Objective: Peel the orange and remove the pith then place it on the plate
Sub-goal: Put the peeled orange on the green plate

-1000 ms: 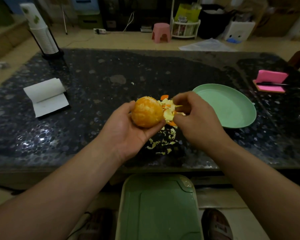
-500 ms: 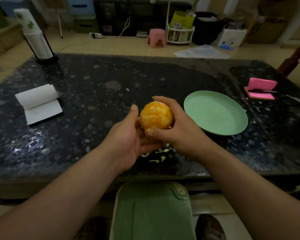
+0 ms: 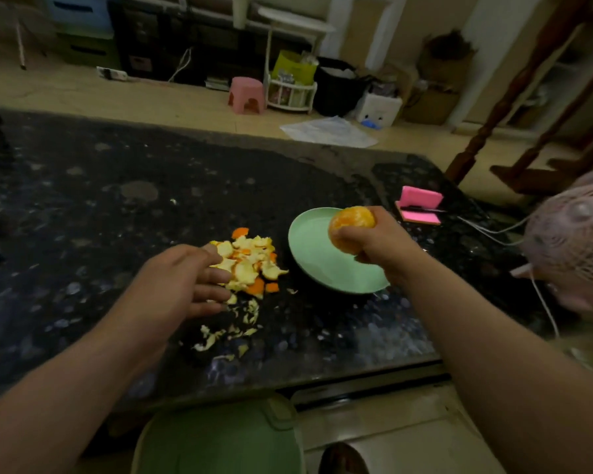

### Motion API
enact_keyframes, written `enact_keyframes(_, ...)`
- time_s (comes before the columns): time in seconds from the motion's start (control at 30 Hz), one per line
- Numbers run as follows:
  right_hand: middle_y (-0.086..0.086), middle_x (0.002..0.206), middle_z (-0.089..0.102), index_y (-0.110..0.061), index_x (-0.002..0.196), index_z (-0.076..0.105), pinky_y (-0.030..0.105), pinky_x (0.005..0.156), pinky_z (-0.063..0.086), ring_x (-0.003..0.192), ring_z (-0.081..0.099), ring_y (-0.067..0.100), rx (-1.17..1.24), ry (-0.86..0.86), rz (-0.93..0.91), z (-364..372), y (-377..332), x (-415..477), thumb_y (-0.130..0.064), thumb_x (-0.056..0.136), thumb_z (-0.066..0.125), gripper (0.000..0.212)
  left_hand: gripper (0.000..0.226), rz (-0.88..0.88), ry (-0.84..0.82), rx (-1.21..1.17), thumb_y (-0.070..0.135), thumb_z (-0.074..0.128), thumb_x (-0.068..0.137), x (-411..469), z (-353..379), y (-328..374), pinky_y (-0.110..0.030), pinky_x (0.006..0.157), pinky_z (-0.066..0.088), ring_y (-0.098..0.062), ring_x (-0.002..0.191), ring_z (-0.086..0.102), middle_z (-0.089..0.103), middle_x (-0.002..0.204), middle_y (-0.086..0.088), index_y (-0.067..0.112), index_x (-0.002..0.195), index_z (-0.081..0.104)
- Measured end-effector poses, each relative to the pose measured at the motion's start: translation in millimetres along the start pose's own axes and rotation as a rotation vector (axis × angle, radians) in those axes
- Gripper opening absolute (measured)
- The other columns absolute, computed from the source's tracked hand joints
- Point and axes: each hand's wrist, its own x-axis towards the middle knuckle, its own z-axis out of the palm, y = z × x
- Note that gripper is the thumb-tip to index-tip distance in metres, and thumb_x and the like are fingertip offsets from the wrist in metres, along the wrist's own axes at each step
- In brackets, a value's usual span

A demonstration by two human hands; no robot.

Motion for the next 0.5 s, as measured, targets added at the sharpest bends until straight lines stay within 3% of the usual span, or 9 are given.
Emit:
enact_keyframes(0.1,0.009,0.124,0.064,-0.023,0.133,0.056,0.034,0.065,0.056,0.102,0.066,0.023,-0.108,0.011,0.073,-18.8,6.7,27.1,-0.034,0.08,0.089,0.063,0.024,0.029,-0.029,0.03,0.033,0.058,0.108,3.8,5.8,-4.3,-0.047,0.081,0.064,-0.034,0.093,0.078,0.079,0.102,-0.013,0.013,0.112,0.071)
enact_keyframes(0.2,0.01,0.114,0.066,-0.024,0.12,0.06,0.039,0.071,0.061,0.094,0.067,0.022,-0.241,-0.018,0.1,-21.3,18.8,39.3,-0.035,0.079,0.09,0.052,0.023,0.044,-0.029,0.047,0.031,0.059,0.107,6.1,7.6,-8.7,-0.045,0.08,0.063,-0.034,0.095,0.077,0.079,0.102,-0.012,0.012,0.11,0.072)
enact_keyframes(0.3,0.007,0.12,0.061,-0.023,0.133,0.054,0.041,0.074,0.063,0.103,0.066,0.024,-0.337,-0.056,0.095,-13.2,25.7,43.5,-0.039,0.074,0.093,0.072,0.022,0.041,-0.027,0.074,0.032,0.059,0.108,7.5,8.1,-11.2,-0.043,0.078,0.062,-0.032,0.094,0.077,0.079,0.101,-0.01,0.015,0.111,0.072)
enact_keyframes(0.37,0.004,0.116,0.059,-0.023,0.131,0.052,0.04,0.075,0.061,0.101,0.063,0.021,-0.342,-0.057,0.054,-6.4,29.7,44.4,-0.035,0.076,0.092,0.07,0.021,0.046,-0.024,0.078,0.031,0.06,0.107,9.4,8.7,-13.7,-0.043,0.078,0.062,-0.033,0.094,0.077,0.08,0.099,-0.009,0.016,0.111,0.073)
enact_keyframes(0.43,0.003,0.114,0.063,-0.022,0.129,0.054,0.043,0.088,0.06,0.103,0.064,0.022,-0.374,-0.063,0.013,-0.1,31.5,42.8,-0.036,0.075,0.093,0.068,0.021,0.054,-0.03,0.091,0.031,0.059,0.107,10.9,9.3,-16.2,-0.044,0.08,0.063,-0.032,0.094,0.077,0.08,0.098,-0.007,0.016,0.112,0.072)
enact_keyframes(0.5,0.004,0.124,0.066,-0.021,0.137,0.056,0.045,0.099,0.057,0.111,0.064,0.025,-0.425,-0.073,-0.007,5.4,38.2,42.8,-0.045,0.069,0.096,0.083,0.021,0.065,-0.033,0.102,0.031,0.059,0.108,11.0,10.0,-16.2,-0.046,0.083,0.063,-0.03,0.094,0.078,0.08,0.099,-0.006,0.016,0.112,0.072)
